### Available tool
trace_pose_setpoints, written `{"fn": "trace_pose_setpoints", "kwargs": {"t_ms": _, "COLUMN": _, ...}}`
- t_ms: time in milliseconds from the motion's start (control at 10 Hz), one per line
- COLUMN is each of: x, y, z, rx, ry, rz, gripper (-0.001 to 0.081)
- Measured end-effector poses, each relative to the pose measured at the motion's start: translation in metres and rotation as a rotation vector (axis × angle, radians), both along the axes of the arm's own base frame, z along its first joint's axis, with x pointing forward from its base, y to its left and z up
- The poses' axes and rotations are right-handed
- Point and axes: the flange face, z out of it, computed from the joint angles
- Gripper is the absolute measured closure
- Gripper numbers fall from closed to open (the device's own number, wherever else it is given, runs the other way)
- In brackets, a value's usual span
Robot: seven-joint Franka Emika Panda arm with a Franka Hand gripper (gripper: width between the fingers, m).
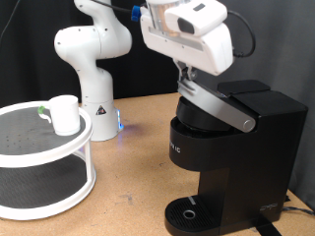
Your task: Make a cup of coffee with the keurig machine
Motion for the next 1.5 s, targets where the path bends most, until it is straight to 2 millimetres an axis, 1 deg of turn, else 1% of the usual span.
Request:
{"fn": "trace_pose_setpoints", "kwargs": {"t_ms": 300, "x": -0.006, "y": -0.005, "z": -0.024, "rx": -0.025, "ry": 0.024, "rz": 0.012, "gripper": 0.0806}}
{"fn": "trace_pose_setpoints", "kwargs": {"t_ms": 500, "x": -0.008, "y": -0.007, "z": -0.035, "rx": -0.031, "ry": 0.022, "rz": 0.008, "gripper": 0.0806}}
{"fn": "trace_pose_setpoints", "kwargs": {"t_ms": 1200, "x": -0.013, "y": -0.011, "z": -0.059, "rx": -0.037, "ry": 0.010, "rz": 0.009, "gripper": 0.0806}}
{"fn": "trace_pose_setpoints", "kwargs": {"t_ms": 1500, "x": -0.014, "y": -0.011, "z": -0.062, "rx": -0.030, "ry": 0.007, "rz": 0.002, "gripper": 0.0806}}
